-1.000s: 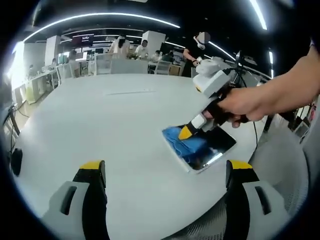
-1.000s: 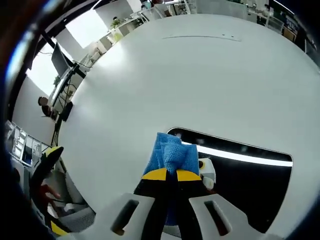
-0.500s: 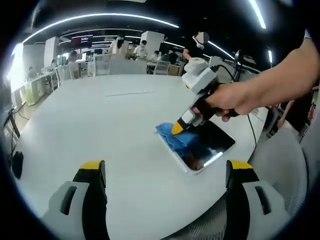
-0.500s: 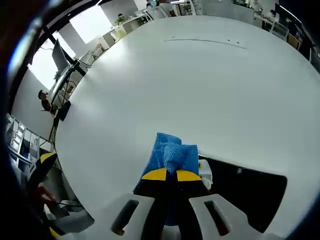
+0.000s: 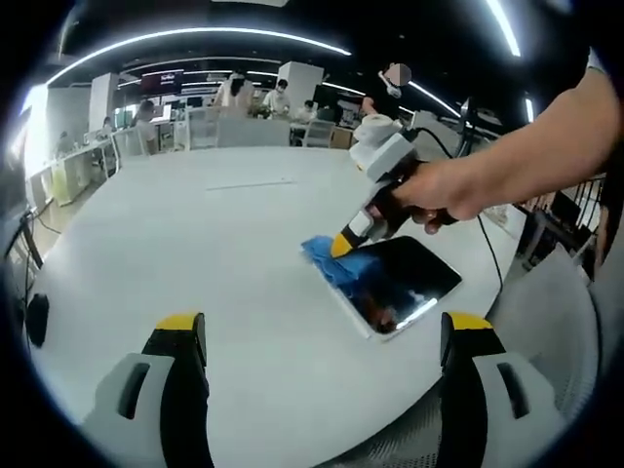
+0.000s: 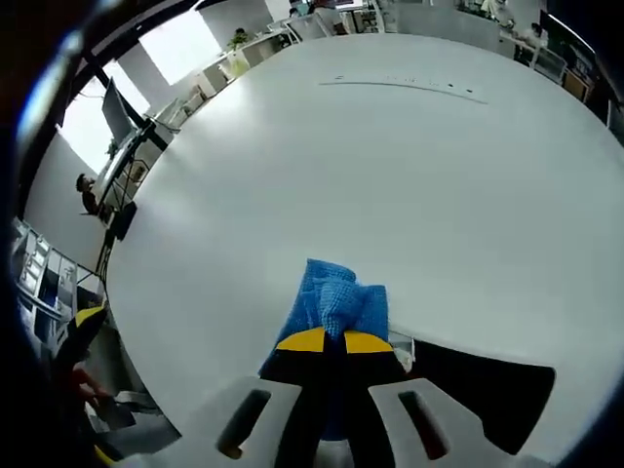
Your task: Wipe the mirror surface with the cleaning cloth until all visible marks leave the cleaned area.
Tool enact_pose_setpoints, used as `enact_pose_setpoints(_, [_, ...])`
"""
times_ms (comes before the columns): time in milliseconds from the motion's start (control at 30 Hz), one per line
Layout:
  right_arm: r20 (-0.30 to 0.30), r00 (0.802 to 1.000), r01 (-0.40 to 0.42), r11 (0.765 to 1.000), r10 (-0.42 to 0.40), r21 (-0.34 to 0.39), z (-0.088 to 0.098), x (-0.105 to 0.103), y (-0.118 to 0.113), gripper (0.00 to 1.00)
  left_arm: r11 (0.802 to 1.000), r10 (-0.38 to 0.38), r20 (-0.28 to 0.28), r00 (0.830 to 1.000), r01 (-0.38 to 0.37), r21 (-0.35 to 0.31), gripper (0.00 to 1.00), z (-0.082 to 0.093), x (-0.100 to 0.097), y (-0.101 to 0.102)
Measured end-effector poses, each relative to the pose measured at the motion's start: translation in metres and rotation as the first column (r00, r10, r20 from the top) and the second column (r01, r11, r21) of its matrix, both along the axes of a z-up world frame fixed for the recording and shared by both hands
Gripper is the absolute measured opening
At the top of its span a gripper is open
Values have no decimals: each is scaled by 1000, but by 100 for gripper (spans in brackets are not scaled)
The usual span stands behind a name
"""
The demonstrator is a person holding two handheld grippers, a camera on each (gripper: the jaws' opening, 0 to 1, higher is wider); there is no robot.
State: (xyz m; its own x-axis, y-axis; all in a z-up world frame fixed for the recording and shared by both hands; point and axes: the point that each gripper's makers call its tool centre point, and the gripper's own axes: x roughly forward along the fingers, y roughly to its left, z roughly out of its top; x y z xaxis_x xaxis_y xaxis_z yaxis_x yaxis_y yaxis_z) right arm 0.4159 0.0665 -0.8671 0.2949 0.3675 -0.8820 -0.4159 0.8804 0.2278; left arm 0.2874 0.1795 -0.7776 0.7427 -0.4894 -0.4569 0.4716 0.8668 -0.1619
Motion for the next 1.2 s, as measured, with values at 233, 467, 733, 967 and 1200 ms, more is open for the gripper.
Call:
enact_pose_setpoints(233, [4,1000,-8,1000,8,-1,-1,0,-2,0,1000,4,6,1000,-4,-2,99,1,3,-1])
enact_pose_setpoints(467, [3,1000,4,1000,-4,-7,-2,2,-11,0,1000,3,8,1000,-3,-3,99,1,4,-1])
enact_pose_setpoints(733, [-1,1000,22,1000,-22,-8,-1,0,-21,0,1000,-4,7,1000,4,-2,99,1,4,-2])
enact_pose_setpoints(967, [-7,999,36,999,-36,-19,-2,0,-35,0,1000,-13,14,1000,13,-1,99,2,5,-5])
enact_pose_setpoints(1200, [-13,999,48,998,-48,-32,-1,-2,-47,0,1000,-25,18,1000,25,12,99,1,8,-5])
